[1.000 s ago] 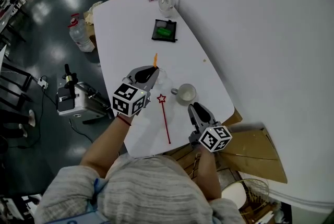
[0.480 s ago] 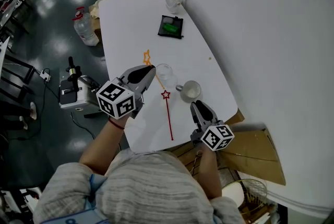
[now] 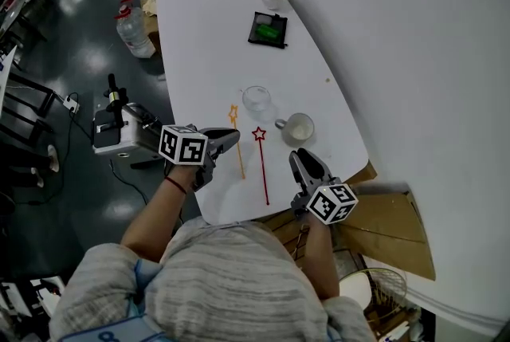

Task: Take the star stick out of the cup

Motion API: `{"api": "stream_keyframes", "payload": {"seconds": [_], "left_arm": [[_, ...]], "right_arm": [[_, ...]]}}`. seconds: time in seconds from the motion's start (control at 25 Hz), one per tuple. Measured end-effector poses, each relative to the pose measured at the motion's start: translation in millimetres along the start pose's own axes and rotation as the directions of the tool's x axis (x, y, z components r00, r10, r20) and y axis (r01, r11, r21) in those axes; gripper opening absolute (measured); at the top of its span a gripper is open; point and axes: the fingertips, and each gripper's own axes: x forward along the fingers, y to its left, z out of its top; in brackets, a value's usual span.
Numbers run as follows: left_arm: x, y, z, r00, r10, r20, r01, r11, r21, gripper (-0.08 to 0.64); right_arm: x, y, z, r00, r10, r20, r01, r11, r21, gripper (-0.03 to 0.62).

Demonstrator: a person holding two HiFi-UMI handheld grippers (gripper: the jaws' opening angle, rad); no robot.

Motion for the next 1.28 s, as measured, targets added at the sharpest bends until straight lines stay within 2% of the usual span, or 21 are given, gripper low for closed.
{"api": "stream_keyframes", "payload": {"seconds": [0.12,0.28,0.44,0.68,0.72,0.8,0.84,0.92,1.04,1.28], "left_arm": [[3,9,-19,0.999,-0.024,-0.031,0.021,0.996,-0.082,0.023],[5,16,-30,0.998,-0.03,-0.052,0.024,0.992,-0.122,0.025],[3,31,-44,0.995,0.032,-0.091,-0.041,0.994,-0.098,0.025],[3,43,-53,0.993,0.077,-0.086,-0.085,0.991,-0.103,0.028],[4,45,-53,0.993,0.085,-0.078,-0.094,0.989,-0.114,0.043],[4,47,-51,0.994,0.095,-0.058,-0.102,0.985,-0.142,0.19],[4,47,-50,0.994,0.098,-0.052,-0.105,0.984,-0.147,0.224],[1,47,-47,0.993,0.106,-0.043,-0.11,0.985,-0.132,0.241],[-3,42,-44,0.996,0.089,-0.026,-0.091,0.991,-0.1,0.242],[-8,23,-42,0.999,-0.009,0.034,0.011,0.998,-0.068,0.242]], "right_arm": [[2,4,-4,1.0,0.001,-0.016,-0.001,1.0,-0.007,0.104],[6,7,-9,0.999,0.003,-0.036,-0.003,1.0,-0.016,0.104],[10,13,-16,0.998,0.006,-0.055,-0.008,1.0,-0.029,0.104],[12,21,-22,0.998,0.009,-0.07,-0.011,0.999,-0.039,0.104],[13,22,-22,0.997,0.009,-0.072,-0.012,0.999,-0.041,0.104],[13,24,-22,0.997,0.009,-0.075,-0.012,0.999,-0.045,0.104],[13,26,-23,0.997,0.009,-0.076,-0.013,0.999,-0.047,0.104],[14,28,-22,0.997,0.011,-0.077,-0.015,0.999,-0.051,0.104],[15,31,-22,0.997,0.014,-0.079,-0.019,0.998,-0.056,0.104],[16,40,-30,0.995,0.022,-0.099,-0.03,0.997,-0.077,0.104]]}}
